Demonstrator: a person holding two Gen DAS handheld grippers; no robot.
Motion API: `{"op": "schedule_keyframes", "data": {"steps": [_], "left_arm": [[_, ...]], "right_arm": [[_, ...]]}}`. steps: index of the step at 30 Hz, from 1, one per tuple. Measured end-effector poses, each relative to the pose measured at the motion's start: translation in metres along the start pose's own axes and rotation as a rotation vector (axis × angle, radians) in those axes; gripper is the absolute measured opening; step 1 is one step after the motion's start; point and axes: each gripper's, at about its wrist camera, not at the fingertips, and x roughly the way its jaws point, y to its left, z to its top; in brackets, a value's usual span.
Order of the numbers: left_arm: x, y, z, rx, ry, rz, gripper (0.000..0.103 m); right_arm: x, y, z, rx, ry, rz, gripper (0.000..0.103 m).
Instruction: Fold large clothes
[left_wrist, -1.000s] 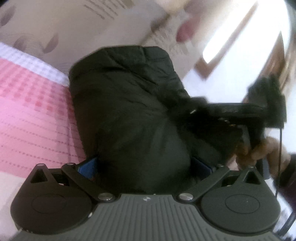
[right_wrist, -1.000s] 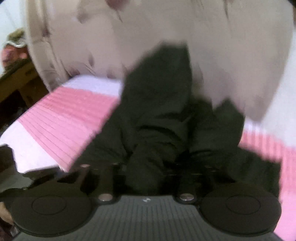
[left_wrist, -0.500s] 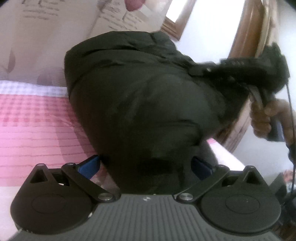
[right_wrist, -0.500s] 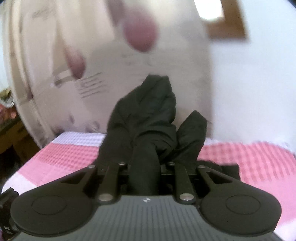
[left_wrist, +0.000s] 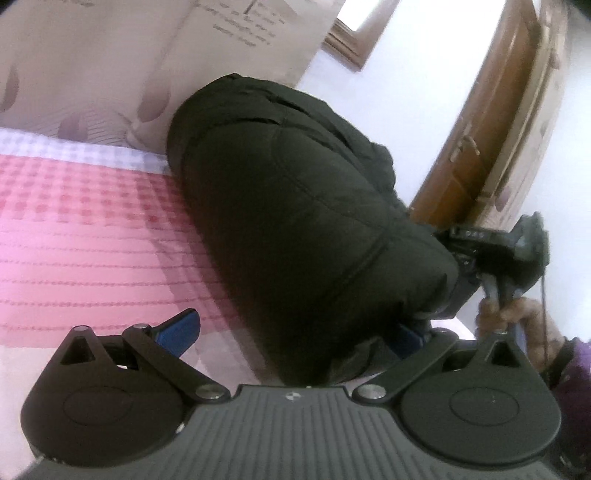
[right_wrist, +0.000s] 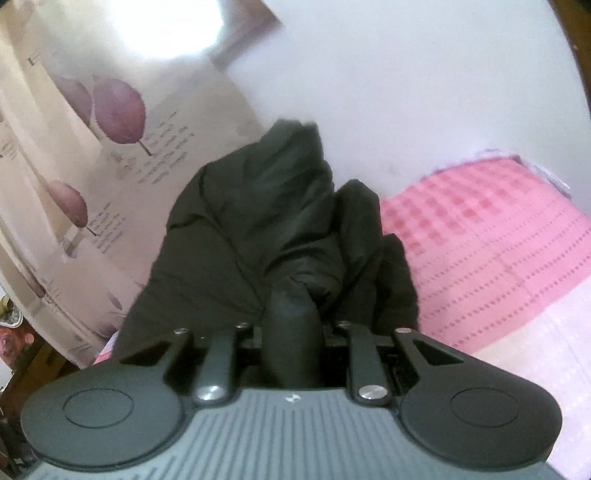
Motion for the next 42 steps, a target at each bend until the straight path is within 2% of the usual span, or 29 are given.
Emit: {"op": "schedule_keyframes", "data": {"steps": [3, 4, 5, 7, 11, 15, 20, 24, 26, 29, 32, 34, 37, 40, 42], "left_arm": [[0.005, -0.007, 0.000, 0.025, -0.020, -0.018, 0.101], [0.008, -0.009, -0.001, 0.040, -0.026, -0.011, 0.099], [0.011, -0.008, 0.000, 0.032, -0.026, -0.026, 0.091], [0.014, -0.008, -0.001, -0.001, -0.022, -0.056, 0.087], [0.010, -0.002, -0.006, -0.016, -0.027, -0.066, 0.082], [-0.009, 0.008, -0.010, -0.037, -0.016, -0.055, 0.078], [-0.065, 0.031, -0.020, -0.053, -0.013, 0.014, 0.078], [-0.132, 0.053, -0.039, -0.102, -0.057, 0.105, 0.078], [-0.171, 0.059, -0.047, -0.158, -0.114, 0.132, 0.077], [-0.216, 0.050, -0.051, -0.152, -0.193, 0.176, 0.080], [-0.242, 0.030, -0.040, -0.117, -0.295, 0.125, 0.082], [-0.236, 0.012, -0.023, -0.061, -0.314, 0.066, 0.079], [-0.206, -0.016, -0.002, 0.040, -0.293, -0.031, 0.074], [-0.159, -0.034, 0.008, 0.132, -0.239, -0.064, 0.065], [-0.130, -0.026, 0.006, 0.085, -0.196, -0.077, 0.061]], "right_arm": [[0.003, -0.017, -0.007, 0.033, 0.015, -0.007, 0.025], [0.004, -0.020, -0.012, 0.034, 0.023, -0.009, 0.028], [0.007, -0.023, -0.016, 0.038, 0.029, -0.008, 0.030], [0.010, -0.035, -0.022, 0.083, 0.033, 0.010, 0.030], [0.018, -0.043, -0.033, 0.174, 0.040, 0.050, 0.030], [0.025, -0.030, -0.045, 0.194, 0.053, 0.065, 0.030], [0.043, 0.010, -0.074, 0.190, 0.109, 0.142, 0.030], [0.061, 0.051, -0.104, 0.184, 0.175, 0.241, 0.030], [0.069, 0.065, -0.113, 0.203, 0.191, 0.279, 0.031], [0.077, 0.073, -0.119, 0.247, 0.185, 0.321, 0.033], [0.077, 0.064, -0.121, 0.312, 0.173, 0.356, 0.034], [0.077, 0.061, -0.122, 0.319, 0.172, 0.361, 0.034], [0.077, 0.059, -0.122, 0.328, 0.172, 0.365, 0.034], [0.075, 0.056, -0.125, 0.344, 0.171, 0.369, 0.034], [0.074, 0.054, -0.127, 0.345, 0.169, 0.366, 0.034]]}}
